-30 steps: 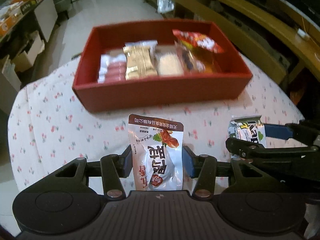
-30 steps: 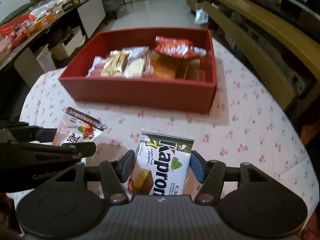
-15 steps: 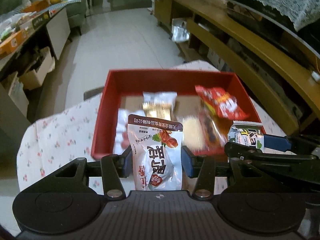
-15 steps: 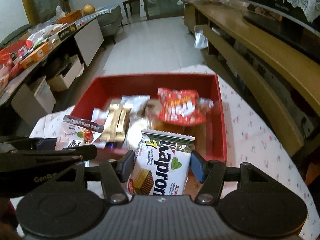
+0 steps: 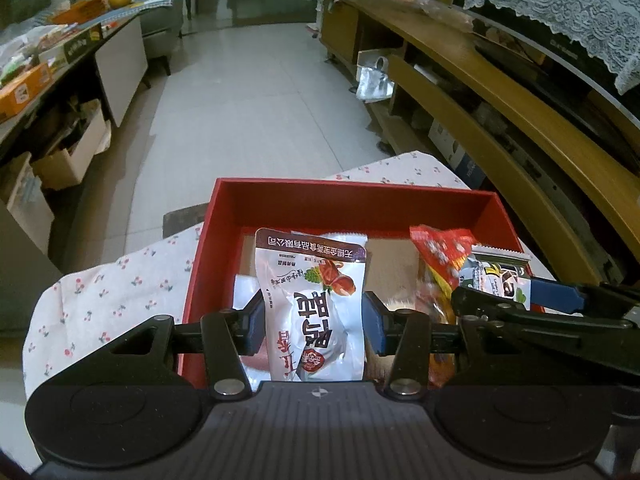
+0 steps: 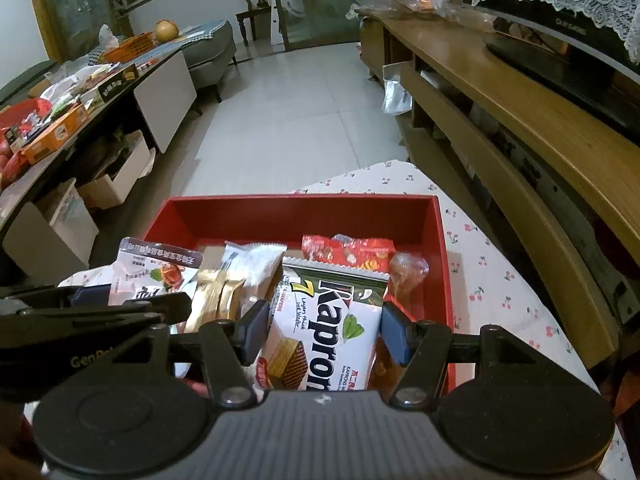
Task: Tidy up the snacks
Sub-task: 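Carry the jujube bag and Kaprons pack over the red box with both tools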
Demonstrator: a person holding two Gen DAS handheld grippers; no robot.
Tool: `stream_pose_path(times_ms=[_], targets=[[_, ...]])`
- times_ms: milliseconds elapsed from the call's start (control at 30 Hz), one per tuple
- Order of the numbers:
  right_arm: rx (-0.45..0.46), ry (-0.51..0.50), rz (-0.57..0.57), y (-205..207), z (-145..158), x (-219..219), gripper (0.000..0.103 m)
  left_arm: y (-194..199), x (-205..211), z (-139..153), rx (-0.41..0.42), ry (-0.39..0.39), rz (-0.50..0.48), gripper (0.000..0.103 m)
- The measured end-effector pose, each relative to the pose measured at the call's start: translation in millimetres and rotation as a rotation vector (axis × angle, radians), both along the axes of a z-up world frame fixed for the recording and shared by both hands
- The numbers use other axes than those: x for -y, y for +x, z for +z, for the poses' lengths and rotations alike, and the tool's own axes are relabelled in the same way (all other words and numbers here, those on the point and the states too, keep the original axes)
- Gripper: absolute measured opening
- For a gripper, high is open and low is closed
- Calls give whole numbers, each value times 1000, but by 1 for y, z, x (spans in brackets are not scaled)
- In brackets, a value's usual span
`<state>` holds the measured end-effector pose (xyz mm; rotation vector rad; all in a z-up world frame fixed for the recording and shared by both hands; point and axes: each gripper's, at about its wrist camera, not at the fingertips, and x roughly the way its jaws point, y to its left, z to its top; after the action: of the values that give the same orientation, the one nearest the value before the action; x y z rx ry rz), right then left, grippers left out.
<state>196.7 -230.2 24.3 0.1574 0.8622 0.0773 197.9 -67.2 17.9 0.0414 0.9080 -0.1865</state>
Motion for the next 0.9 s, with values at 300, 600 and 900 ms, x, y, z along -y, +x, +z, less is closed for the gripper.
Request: stream_pose_path(times_ms=[300,600,900], targets=[[-6,0,-15,21,-10,2,70,14,3,-9,-22,2,14,55],[-11,-8,-11,26,-14,-2,70,18,2,-13,-35,6,32,55],[-11,-11,-8,27,-15,-3,69,19,3,-14,-39,8,43,55]])
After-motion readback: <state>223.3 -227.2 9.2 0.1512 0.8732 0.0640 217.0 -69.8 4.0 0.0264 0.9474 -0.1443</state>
